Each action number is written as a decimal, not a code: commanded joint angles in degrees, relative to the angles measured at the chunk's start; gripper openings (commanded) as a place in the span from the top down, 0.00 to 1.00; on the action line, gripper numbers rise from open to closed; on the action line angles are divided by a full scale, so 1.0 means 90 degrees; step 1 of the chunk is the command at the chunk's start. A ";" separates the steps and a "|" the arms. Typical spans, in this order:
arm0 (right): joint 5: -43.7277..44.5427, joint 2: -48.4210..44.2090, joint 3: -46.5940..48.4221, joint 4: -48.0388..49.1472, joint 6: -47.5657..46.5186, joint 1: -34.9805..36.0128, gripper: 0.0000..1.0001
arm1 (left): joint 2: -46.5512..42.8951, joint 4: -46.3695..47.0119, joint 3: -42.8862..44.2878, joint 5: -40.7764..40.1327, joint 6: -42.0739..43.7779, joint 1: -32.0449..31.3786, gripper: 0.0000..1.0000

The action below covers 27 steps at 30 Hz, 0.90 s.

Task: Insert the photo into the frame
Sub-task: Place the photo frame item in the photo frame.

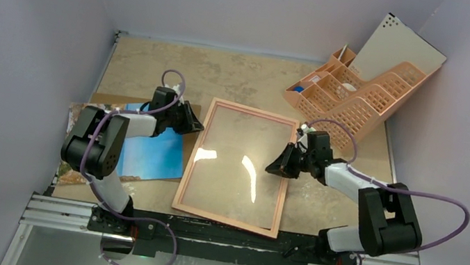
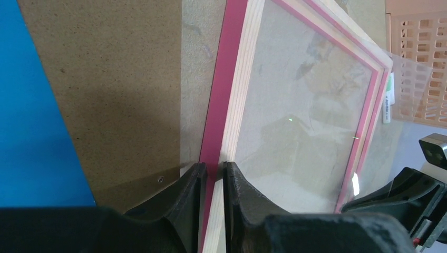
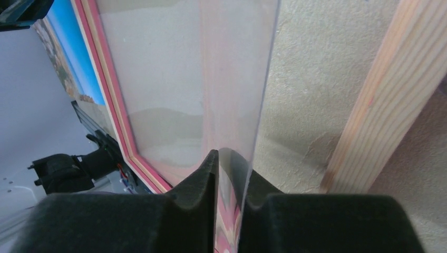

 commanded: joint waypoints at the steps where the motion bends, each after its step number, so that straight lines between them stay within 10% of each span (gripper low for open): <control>1: 0.0337 -0.0014 -0.0119 0.0377 0.0020 0.0039 0.77 | 0.0090 -0.0077 0.0115 -0.0224 0.0174 -0.0088 0.78; 5: 0.0436 -0.0434 -0.0162 0.0535 0.0217 0.0041 0.57 | 0.0033 -0.0082 0.0178 -0.0227 0.0184 -0.0089 0.73; 20: 0.0573 -0.0310 -0.0299 0.0832 0.0363 0.0041 0.58 | 0.0816 0.0913 0.1270 -0.0305 0.0357 -0.0205 0.42; 27: 0.0182 -0.0144 -0.0475 0.1003 0.0626 0.0041 0.96 | 0.1327 0.1199 0.1463 -0.0540 0.0472 -0.0281 0.48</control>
